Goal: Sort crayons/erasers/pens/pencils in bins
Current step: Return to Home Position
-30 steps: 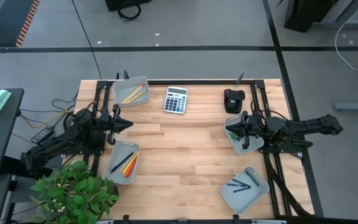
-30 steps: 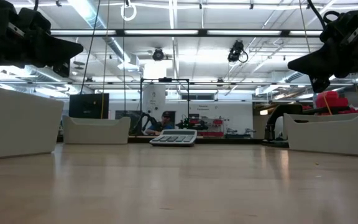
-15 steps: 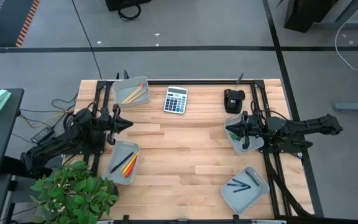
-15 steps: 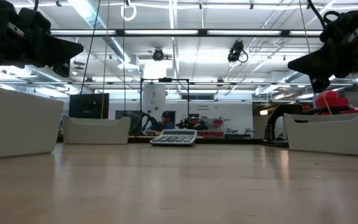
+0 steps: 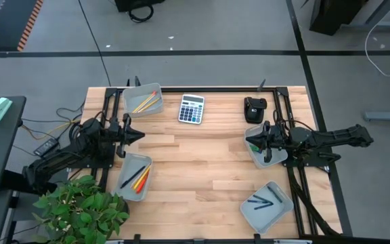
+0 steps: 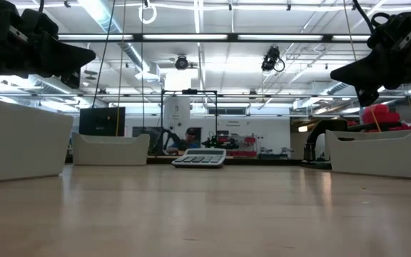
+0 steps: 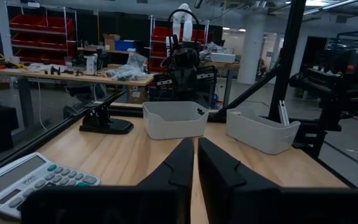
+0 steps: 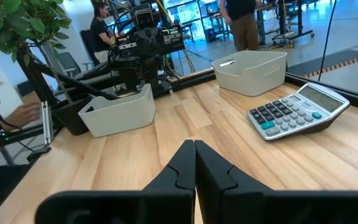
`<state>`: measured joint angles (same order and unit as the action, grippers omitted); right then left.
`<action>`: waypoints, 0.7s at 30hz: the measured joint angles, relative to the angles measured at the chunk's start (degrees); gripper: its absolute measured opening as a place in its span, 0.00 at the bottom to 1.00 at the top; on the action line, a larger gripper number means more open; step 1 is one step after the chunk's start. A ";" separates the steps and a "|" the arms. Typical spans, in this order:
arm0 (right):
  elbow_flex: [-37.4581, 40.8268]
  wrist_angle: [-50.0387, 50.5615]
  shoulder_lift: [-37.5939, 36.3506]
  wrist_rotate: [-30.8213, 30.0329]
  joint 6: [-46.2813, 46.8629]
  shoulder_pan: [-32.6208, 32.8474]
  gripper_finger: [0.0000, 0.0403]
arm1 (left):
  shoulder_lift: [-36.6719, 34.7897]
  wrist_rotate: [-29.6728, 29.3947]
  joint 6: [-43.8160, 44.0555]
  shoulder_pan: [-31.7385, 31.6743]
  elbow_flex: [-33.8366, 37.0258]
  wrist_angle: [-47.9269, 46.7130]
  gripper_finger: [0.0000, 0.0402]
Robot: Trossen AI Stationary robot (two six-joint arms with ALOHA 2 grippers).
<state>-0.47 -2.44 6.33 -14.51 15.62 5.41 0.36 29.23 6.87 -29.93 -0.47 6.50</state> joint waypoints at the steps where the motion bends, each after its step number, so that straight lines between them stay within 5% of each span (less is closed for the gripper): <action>1: 0.00 -0.01 0.00 0.00 0.00 0.01 0.01 | 0.00 0.00 0.00 0.00 0.00 0.00 0.08; 21: 0.00 0.00 0.00 -0.01 0.00 0.00 0.01 | 0.00 0.00 -0.02 0.00 -0.02 0.00 0.08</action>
<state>-0.47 -2.44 6.33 -14.52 15.62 5.41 0.36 29.23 6.85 -29.93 -0.49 6.50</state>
